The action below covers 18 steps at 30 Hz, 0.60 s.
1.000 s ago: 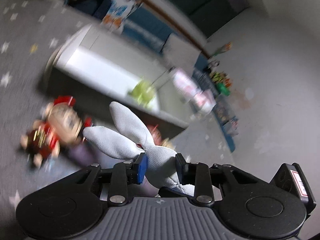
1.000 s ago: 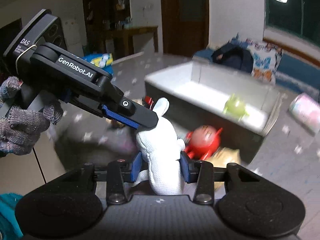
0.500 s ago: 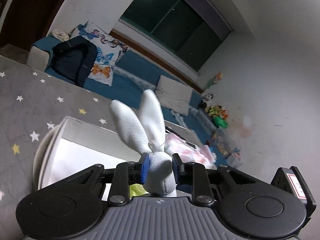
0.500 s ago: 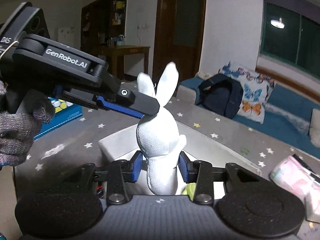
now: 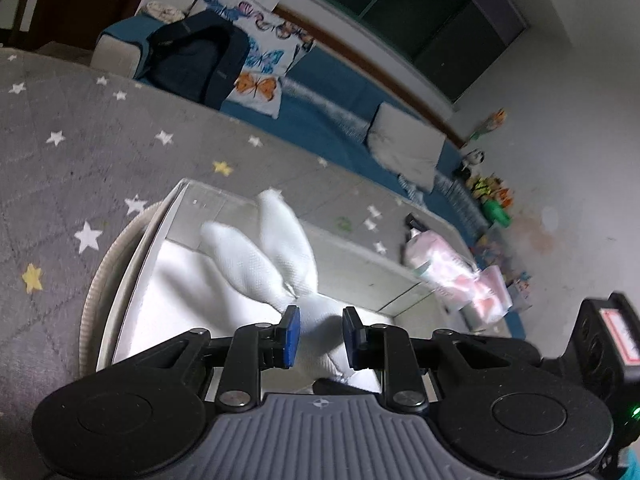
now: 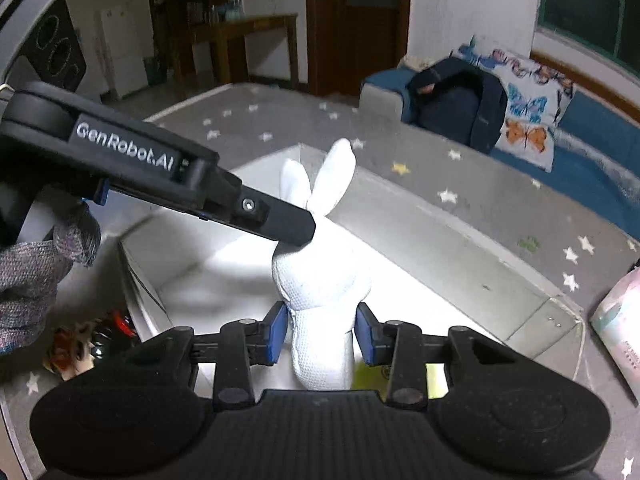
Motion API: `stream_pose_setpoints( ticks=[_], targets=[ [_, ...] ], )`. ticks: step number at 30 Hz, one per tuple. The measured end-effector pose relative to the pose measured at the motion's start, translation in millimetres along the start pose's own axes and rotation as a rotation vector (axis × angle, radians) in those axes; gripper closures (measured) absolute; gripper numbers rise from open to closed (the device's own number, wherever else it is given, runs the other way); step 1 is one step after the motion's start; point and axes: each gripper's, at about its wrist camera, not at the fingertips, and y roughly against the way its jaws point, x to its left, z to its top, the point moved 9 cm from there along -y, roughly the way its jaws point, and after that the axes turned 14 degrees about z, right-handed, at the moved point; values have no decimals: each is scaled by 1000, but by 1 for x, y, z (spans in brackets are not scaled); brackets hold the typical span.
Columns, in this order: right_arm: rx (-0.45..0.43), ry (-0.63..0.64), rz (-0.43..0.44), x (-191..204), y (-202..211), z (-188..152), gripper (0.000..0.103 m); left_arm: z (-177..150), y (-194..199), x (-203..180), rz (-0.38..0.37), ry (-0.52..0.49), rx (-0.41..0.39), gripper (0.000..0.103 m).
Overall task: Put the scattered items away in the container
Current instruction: 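Lower the white rabbit into the box and open the left gripper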
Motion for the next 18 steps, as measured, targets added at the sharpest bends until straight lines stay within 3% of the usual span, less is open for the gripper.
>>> stream_pose_setpoints(
  ticks=[9,13,15,18],
  targets=[
    [64,58,-79,-9,-15,-6,66,-16,-15,4,62,-38,45,78],
    [36,57,-91,-6,-10,-4,60,-16,-7,7,65,-26,32,78],
    [14,50,-87,-4,-5,-4,52,-15,-1,8,67,-19,22,78],
    [-24,47,-93,1,6,-4,51,-14,10,9,65,-9,5,78]
  ],
)
